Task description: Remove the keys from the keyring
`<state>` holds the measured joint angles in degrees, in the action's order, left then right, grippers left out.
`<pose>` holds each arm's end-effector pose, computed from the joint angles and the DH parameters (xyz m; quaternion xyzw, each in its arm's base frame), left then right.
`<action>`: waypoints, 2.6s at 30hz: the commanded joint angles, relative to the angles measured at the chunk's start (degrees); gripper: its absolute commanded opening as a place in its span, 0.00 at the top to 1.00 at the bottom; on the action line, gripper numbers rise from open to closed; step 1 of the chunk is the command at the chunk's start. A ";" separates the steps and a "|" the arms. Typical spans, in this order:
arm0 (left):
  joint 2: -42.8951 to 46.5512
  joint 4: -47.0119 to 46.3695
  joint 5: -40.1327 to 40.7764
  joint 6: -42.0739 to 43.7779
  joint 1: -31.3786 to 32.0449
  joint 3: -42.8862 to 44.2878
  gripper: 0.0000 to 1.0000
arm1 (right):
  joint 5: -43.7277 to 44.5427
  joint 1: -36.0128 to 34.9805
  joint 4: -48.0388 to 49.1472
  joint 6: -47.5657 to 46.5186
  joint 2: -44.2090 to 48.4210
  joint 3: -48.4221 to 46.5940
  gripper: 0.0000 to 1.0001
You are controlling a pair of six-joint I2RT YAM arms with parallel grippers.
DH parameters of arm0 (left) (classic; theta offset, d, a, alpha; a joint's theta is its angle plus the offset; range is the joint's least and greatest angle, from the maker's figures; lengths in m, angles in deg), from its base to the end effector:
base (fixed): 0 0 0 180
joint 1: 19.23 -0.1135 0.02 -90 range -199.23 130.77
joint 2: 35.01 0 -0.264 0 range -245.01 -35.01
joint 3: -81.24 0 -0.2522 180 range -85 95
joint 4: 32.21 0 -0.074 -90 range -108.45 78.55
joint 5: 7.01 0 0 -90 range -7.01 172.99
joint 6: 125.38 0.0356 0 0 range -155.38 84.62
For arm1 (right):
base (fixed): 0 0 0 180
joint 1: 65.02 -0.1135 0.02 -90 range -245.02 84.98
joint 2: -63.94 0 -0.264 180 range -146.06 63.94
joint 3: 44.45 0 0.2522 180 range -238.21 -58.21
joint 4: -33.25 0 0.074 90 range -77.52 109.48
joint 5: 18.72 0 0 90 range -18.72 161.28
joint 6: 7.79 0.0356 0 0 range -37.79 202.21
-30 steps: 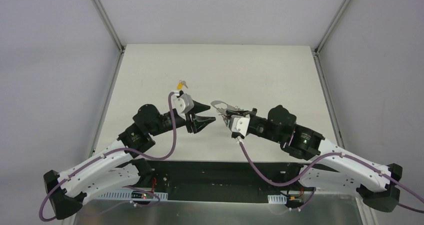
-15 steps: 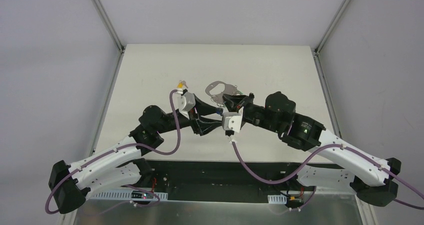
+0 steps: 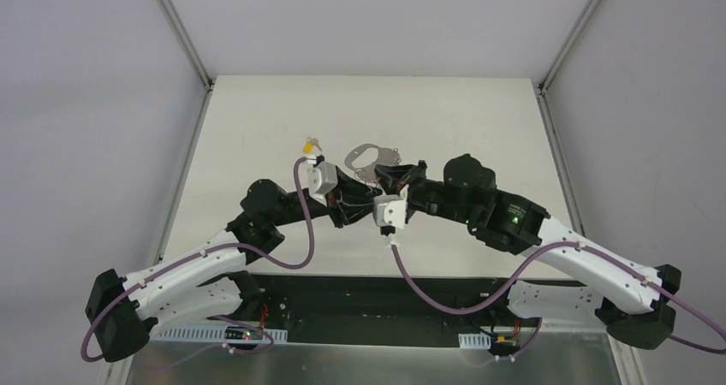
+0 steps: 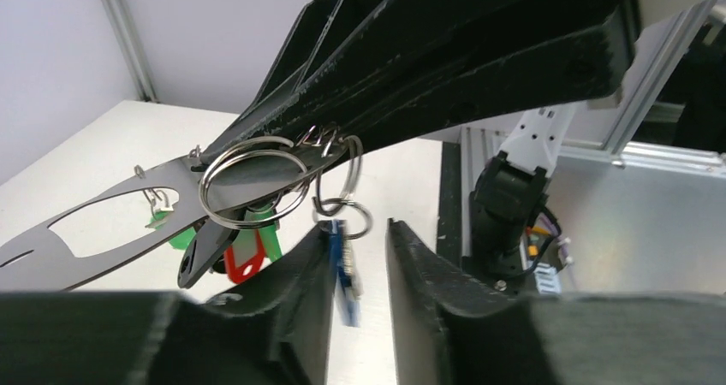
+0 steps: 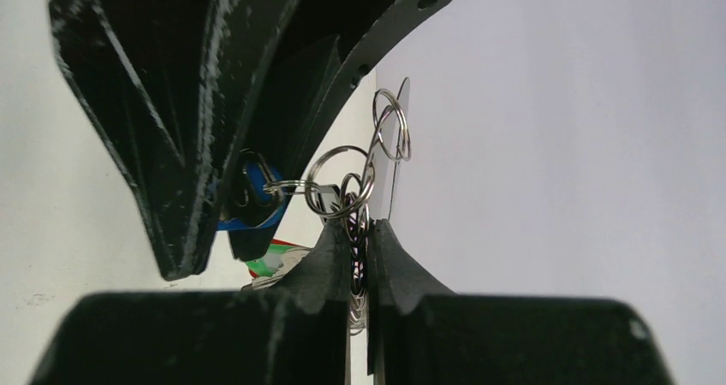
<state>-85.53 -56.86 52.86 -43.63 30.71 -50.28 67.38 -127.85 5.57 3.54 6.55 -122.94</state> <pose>0.1156 -0.1653 0.3486 0.3927 0.4237 -0.5167 0.6319 0.0991 0.1984 0.4141 -0.7118 0.2246 -0.0665 0.6621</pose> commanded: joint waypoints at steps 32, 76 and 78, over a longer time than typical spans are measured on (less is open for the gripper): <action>-12.81 78.15 2.03 0.90 0.37 39.66 1.00 | -1.35 3.16 23.31 47.68 17.83 32.94 0.57; -16.21 83.50 -19.44 19.74 0.48 45.07 1.00 | -24.20 3.41 31.54 51.33 10.57 23.66 0.66; -15.96 84.03 -19.28 20.48 0.47 45.24 1.00 | -26.18 3.39 31.52 51.58 9.89 23.11 0.66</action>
<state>-103.63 27.55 37.37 -25.97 30.99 -7.02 46.73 -124.72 33.83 54.75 17.33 -96.38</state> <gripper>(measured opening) 0.058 0.340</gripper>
